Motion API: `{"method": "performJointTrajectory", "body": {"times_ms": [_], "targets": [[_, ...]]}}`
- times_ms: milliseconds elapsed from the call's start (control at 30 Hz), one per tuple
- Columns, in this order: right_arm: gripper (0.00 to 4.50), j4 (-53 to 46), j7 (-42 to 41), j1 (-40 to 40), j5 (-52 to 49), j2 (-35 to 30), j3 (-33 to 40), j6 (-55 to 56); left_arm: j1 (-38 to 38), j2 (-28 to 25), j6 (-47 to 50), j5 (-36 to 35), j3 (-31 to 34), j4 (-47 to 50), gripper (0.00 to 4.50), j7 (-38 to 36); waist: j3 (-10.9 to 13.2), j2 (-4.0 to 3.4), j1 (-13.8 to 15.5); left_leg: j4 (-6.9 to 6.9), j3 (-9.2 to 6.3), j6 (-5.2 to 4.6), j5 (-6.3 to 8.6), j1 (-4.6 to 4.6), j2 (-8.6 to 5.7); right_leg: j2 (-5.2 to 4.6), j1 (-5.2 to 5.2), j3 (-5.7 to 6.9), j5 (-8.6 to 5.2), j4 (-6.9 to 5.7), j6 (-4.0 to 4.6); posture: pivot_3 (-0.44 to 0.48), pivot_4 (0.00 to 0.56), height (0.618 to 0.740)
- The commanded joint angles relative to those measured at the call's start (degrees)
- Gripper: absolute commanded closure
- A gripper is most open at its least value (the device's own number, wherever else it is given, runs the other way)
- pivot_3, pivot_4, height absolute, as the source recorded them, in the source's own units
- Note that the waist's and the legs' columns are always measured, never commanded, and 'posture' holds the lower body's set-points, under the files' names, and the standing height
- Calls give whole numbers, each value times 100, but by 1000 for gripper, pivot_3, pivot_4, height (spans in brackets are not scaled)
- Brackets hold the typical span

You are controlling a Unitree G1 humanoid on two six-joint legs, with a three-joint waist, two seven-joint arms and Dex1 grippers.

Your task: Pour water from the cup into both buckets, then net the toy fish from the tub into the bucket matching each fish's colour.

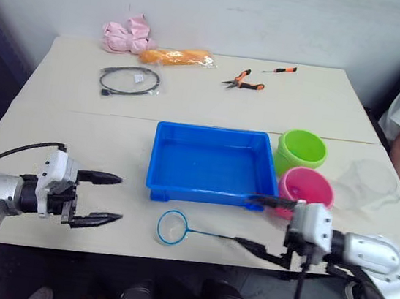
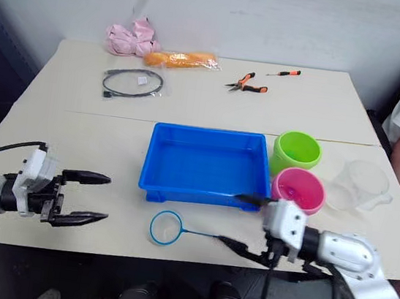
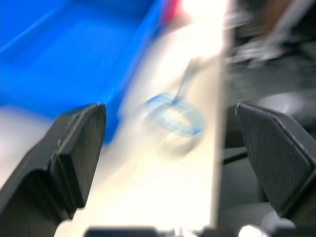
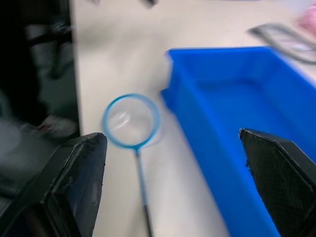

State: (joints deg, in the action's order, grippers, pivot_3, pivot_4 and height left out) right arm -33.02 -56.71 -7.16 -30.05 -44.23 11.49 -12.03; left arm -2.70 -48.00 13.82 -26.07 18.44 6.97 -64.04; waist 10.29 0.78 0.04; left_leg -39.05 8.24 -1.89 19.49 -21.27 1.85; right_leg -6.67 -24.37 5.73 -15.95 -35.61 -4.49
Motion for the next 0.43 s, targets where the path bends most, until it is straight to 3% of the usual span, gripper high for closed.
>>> {"method": "performJointTrajectory", "body": {"times_ms": [33,133,233,433], "targets": [[36,-107,-206,-523,-154,-240,1378,209,-252,94,-799,452,252,-354,0,258,0,0,24,1,0,-3,4,-3,0,-2,-2,1,0,3,0,0,150,740],[36,409,-1173,-1081,-280,-712,2476,401,-517,-11,-1167,609,354,-766,0,167,-2,3,23,2,3,-10,11,-1,-3,-5,0,-3,1,9,-1,0,150,740],[36,1146,-1892,-1373,-23,-915,3095,1065,-558,-97,-1590,734,468,-1254,0,155,-3,6,30,4,1,-15,16,0,0,-5,3,1,1,17,-1,0,150,740],[36,1893,-2125,-1165,218,-957,2875,1713,-422,-55,-1846,791,496,-1465,0,390,-2,3,-3,6,1,-38,30,4,2,-8,2,-1,1,12,-1,0,150,740]]}}
